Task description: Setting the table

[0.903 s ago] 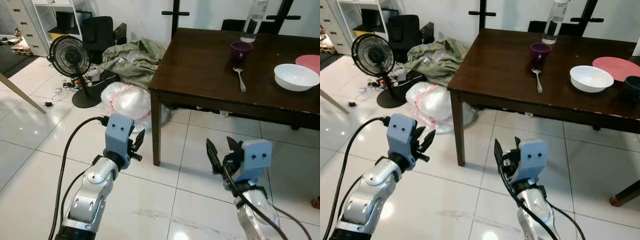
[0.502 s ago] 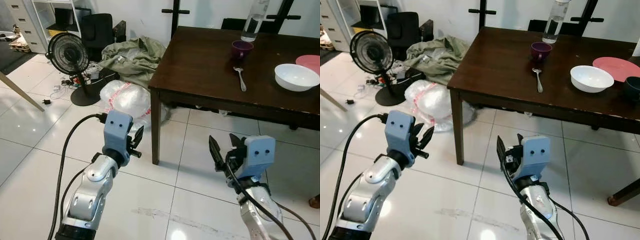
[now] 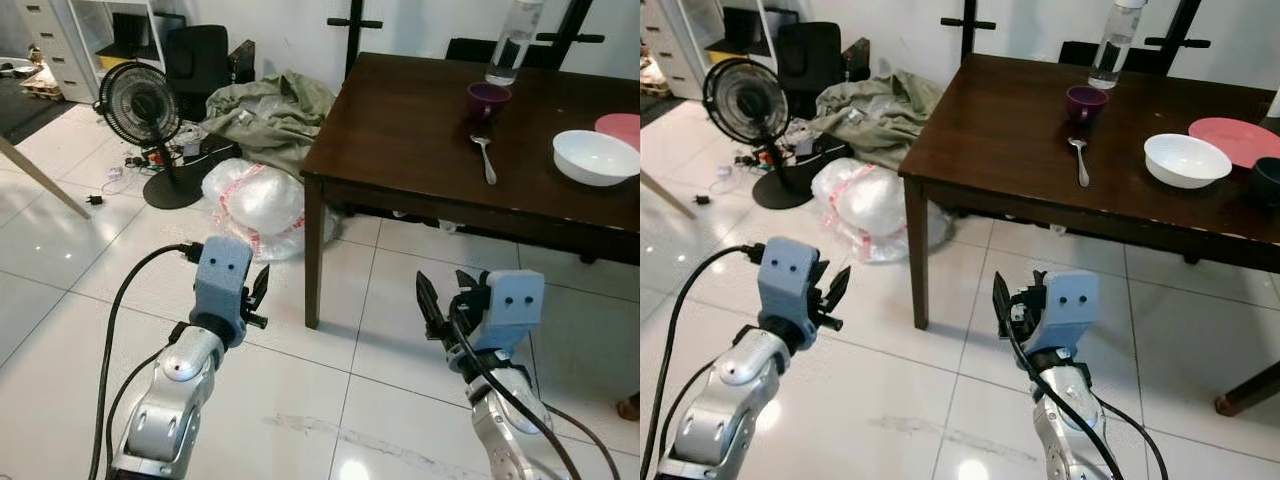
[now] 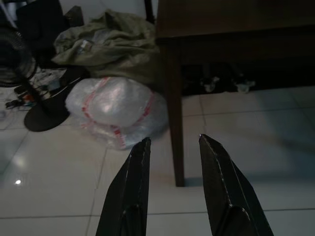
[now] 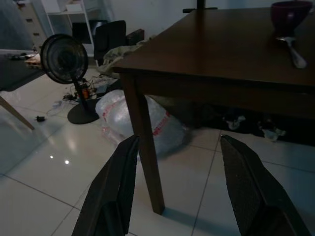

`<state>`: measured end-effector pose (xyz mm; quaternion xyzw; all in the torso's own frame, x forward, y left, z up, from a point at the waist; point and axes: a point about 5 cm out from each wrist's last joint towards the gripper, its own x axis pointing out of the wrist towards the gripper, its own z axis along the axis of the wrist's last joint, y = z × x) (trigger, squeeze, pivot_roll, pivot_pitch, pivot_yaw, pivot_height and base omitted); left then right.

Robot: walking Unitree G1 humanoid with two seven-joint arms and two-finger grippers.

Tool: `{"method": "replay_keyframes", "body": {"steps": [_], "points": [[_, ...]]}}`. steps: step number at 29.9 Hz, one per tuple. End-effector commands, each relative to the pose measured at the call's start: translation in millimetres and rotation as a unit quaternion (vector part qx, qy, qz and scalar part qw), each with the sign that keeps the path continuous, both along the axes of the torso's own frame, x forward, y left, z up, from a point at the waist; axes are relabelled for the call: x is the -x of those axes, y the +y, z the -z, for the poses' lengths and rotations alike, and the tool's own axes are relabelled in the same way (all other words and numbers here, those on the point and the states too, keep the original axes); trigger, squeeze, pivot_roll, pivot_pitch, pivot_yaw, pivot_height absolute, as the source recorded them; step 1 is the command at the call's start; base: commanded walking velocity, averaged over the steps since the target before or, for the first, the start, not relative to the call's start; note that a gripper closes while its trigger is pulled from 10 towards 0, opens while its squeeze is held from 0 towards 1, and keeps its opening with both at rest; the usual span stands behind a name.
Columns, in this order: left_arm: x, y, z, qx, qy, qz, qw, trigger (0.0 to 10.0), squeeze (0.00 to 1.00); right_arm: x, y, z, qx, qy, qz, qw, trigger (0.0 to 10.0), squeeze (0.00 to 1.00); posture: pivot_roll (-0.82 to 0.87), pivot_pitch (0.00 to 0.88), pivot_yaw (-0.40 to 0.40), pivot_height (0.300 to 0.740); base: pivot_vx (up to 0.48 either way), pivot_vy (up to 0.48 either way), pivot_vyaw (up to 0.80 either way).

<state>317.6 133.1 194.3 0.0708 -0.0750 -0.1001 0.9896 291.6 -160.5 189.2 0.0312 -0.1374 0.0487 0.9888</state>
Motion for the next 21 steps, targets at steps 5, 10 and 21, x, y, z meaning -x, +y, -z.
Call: {"method": "replay_keyframes", "body": {"steps": [5, 10, 21], "points": [[1.7, 7.1, 6.8, -0.012, 0.002, -0.029, 1.0, 10.0, 0.0, -1.3, 0.3, 5.1, 0.001, 0.003, 0.012, 1.0, 10.0, 0.0, 0.01, 0.102, 0.109, 0.74, 0.0, 0.0, 0.0], [2.2, 13.9, 7.3, -0.017, 0.0, -0.042, 0.999, 10.0, 0.0, -1.3, -11.2, 9.2, 0.032, 0.01, 0.067, 0.997, 10.0, 0.0, 0.01, 0.099, 0.108, 0.74, 0.0, 0.0, 0.0], [7.8, 10.4, 13.0, -0.021, -0.003, -0.045, 0.999, 10.0, 0.0, -0.6, -19.9, 6.3, 0.045, 0.001, 0.103, 0.994, 10.0, 0.0, 0.01, 0.105, 0.089, 0.74, 0.0, 0.0, 0.0]]}}
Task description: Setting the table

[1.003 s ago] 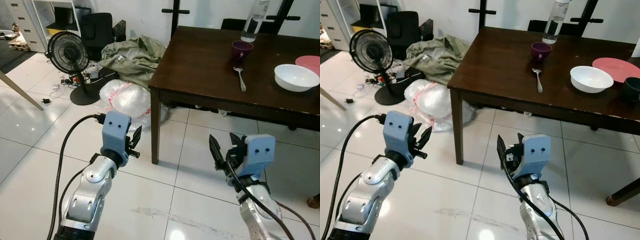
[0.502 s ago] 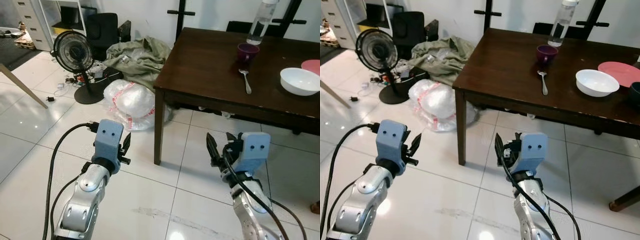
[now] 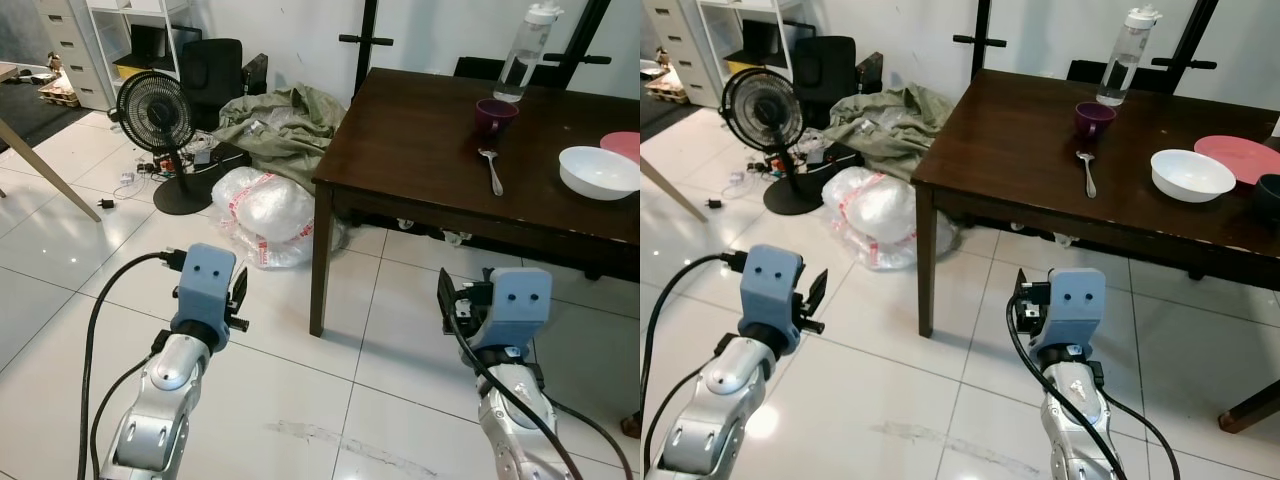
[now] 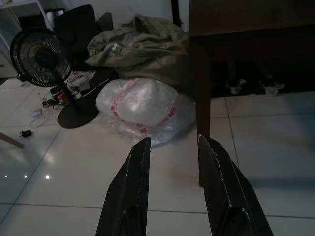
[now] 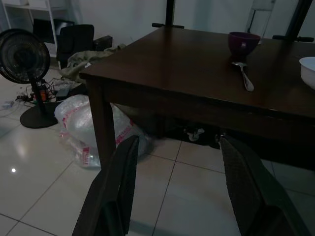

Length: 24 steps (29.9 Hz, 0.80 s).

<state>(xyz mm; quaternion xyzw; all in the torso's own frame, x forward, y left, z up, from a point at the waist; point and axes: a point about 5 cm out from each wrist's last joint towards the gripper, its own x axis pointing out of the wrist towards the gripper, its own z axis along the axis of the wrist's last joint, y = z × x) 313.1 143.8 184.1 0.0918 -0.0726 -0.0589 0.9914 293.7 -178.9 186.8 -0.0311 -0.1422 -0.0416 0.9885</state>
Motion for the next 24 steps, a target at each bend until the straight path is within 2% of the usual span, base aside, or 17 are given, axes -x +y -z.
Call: {"method": "replay_keyframes", "body": {"steps": [1, 7, 13, 17, 24], "points": [[3.4, -2.0, 2.3, -0.005, -0.003, 0.0, 1.0, 10.0, 0.0, 0.9, -2.0, 3.9, -0.014, 0.006, 0.009, 1.0, 10.0, 0.0, 0.02, 0.107, 0.088, 0.74, 0.0, 0.0, 0.0], [-0.1, -4.4, 1.8, -0.007, -0.01, -0.003, 1.0, 10.0, 0.0, -0.6, 2.2, 3.3, -0.016, 0.005, 0.006, 1.0, 10.0, 0.0, 0.0, 0.097, 0.082, 0.74, 0.0, 0.0, 0.0], [0.2, -1.9, 5.6, 0.006, -0.002, -0.024, 1.0, 10.0, 0.0, 2.2, -0.5, 5.6, -0.01, 0.012, 0.005, 1.0, 10.0, 0.0, -0.01, 0.102, 0.068, 0.74, 0.0, 0.0, 0.0], [0.7, -0.4, 5.7, 0.001, -0.007, -0.033, 0.999, 10.0, 0.0, 1.6, -0.6, 5.8, -0.005, 0.013, 0.003, 1.0, 10.0, 0.0, 0.0, 0.108, 0.072, 0.74, 0.0, 0.0, 0.0], [-0.3, -1.4, 6.0, -0.003, -0.011, -0.035, 0.999, 10.0, 0.0, -1.1, 3.1, 5.5, 0.006, 0.012, 0.007, 1.0, 10.0, 0.0, 0.0, 0.103, 0.078, 0.74, 0.458, 0.0, 0.0]]}}
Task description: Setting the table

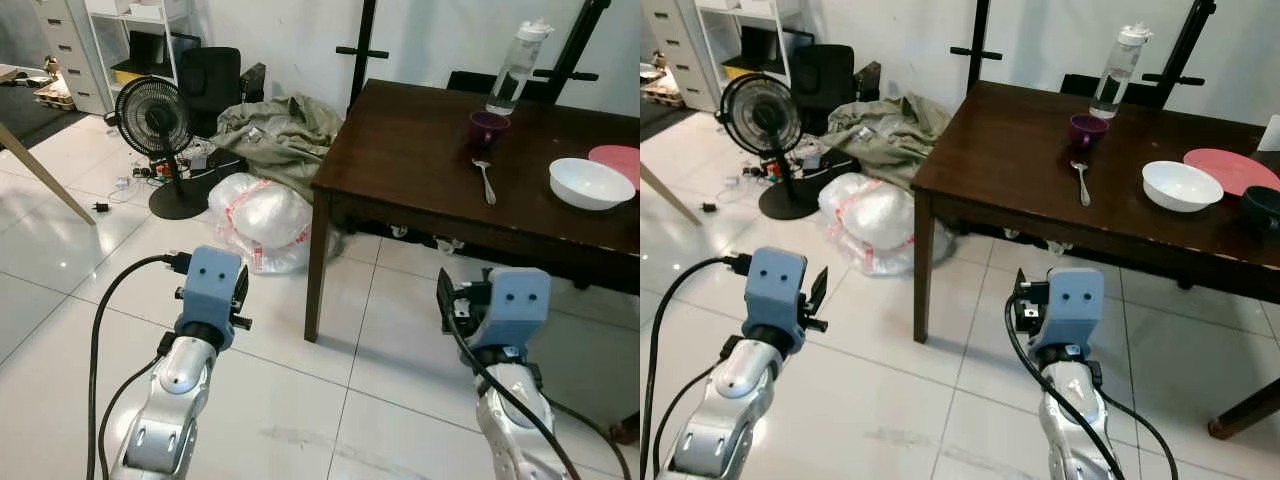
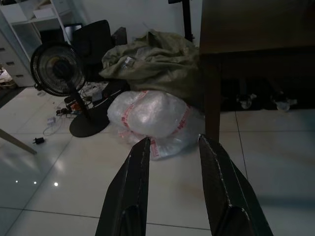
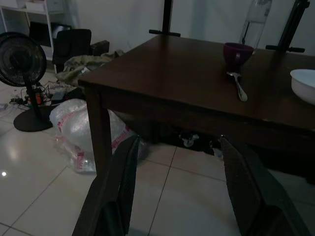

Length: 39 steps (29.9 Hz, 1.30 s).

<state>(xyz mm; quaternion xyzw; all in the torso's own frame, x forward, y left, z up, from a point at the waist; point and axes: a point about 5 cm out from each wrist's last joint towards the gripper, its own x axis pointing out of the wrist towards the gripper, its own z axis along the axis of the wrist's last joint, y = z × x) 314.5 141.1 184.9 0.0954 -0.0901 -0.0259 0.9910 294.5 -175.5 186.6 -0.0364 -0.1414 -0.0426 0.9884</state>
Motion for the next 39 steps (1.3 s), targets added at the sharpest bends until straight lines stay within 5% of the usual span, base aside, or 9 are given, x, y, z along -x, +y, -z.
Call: {"method": "replay_keyframes", "body": {"steps": [1, 39], "points": [[1.0, 0.3, 6.7, -0.002, 0.009, -0.003, 1.0, 10.0, 0.0, -0.2, 0.1, 5.5, 0.002, 0.011, 0.003, 1.0, 10.0, 0.0, 0.0, 0.103, 0.076, 0.74, 0.48, 0.0, 0.0], [2.0, -9.3, 7.4, 0.011, 0.004, -0.004, 1.0, 10.0, 0.0, -2.5, 6.8, 4.0, -0.005, 0.013, -0.034, 0.999, 10.0, 0.0, 0.0, 0.114, 0.062, 0.74, 0.48, 0.0, 0.68]]}}
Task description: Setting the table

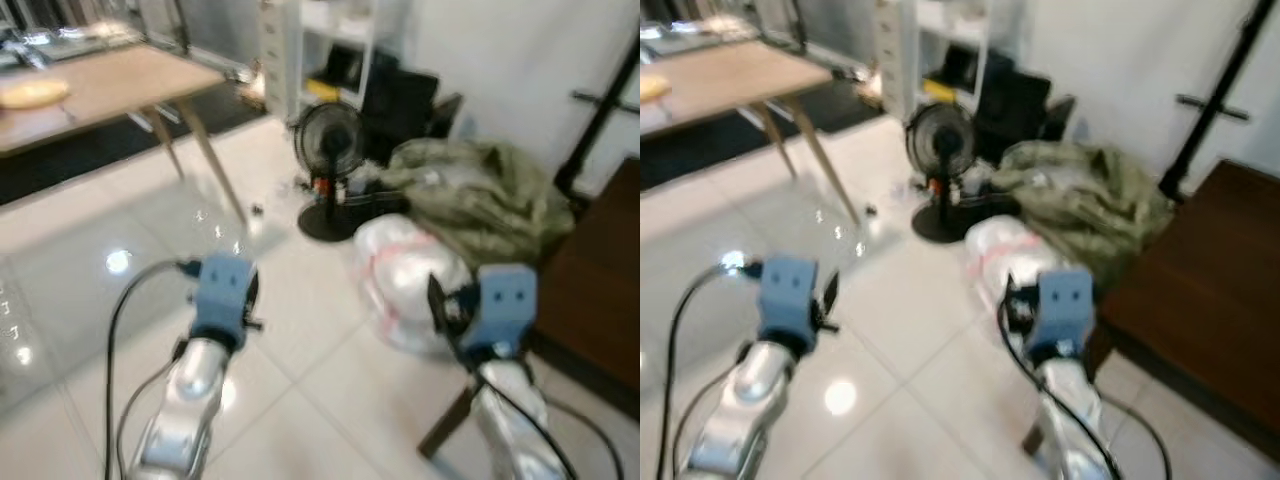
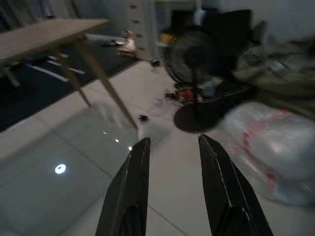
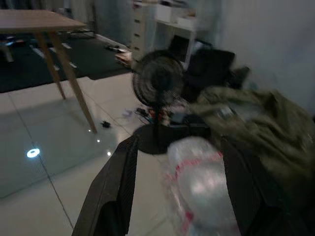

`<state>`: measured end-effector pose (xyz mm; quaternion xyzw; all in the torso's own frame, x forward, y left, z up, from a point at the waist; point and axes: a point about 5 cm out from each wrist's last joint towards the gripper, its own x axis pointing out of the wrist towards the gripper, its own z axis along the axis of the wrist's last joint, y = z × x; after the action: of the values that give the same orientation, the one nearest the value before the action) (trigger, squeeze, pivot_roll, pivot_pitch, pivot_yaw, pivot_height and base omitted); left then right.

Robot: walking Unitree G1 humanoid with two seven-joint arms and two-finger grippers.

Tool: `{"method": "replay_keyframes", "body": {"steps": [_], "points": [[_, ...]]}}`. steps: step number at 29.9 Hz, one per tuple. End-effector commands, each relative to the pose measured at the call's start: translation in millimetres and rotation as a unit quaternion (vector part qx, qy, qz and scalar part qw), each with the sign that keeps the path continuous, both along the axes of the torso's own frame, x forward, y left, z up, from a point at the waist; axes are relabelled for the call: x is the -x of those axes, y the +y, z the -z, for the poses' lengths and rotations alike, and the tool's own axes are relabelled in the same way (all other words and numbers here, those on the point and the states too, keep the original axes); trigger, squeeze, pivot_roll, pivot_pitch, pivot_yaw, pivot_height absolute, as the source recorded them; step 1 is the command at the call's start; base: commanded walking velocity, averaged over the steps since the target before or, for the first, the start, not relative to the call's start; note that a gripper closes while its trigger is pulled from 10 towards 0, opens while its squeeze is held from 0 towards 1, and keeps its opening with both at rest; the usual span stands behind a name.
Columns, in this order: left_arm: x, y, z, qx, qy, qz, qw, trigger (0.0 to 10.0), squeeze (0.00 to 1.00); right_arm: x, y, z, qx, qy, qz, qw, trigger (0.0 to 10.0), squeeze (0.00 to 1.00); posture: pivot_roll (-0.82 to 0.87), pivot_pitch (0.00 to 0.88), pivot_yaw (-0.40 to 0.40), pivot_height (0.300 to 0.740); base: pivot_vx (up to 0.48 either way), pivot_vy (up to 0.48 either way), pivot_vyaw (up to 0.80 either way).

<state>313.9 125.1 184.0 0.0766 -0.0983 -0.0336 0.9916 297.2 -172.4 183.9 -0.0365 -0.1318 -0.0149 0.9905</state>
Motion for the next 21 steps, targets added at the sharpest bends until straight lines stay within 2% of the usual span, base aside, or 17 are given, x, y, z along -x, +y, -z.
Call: {"method": "replay_keyframes", "body": {"steps": [1, 8, 21], "points": [[1.4, 6.7, 6.2, -0.007, 0.01, -0.015, 1.0, 10.0, 0.0, -0.1, 4.0, 1.4, -0.009, 0.002, -0.007, 1.0, 10.0, 0.0, 0.0, 0.114, 0.061, 0.74, 0.48, 0.0, 0.8], [1.5, 8.9, 4.4, -0.006, 0.005, -0.028, 1.0, 10.0, 0.0, -0.1, 7.1, -0.4, -0.013, -0.004, -0.016, 1.0, 10.0, 0.0, 0.01, 0.113, 0.059, 0.74, 0.48, 0.0, 0.77], [-1.0, 15.5, 2.5, -0.008, -0.002, -0.058, 0.998, 10.0, 0.0, 1.0, 17.5, -6.3, -0.029, -0.022, -0.053, 0.998, 10.0, 0.0, 0.02, 0.108, 0.054, 0.74, 0.48, 0.0, 0.0]]}}
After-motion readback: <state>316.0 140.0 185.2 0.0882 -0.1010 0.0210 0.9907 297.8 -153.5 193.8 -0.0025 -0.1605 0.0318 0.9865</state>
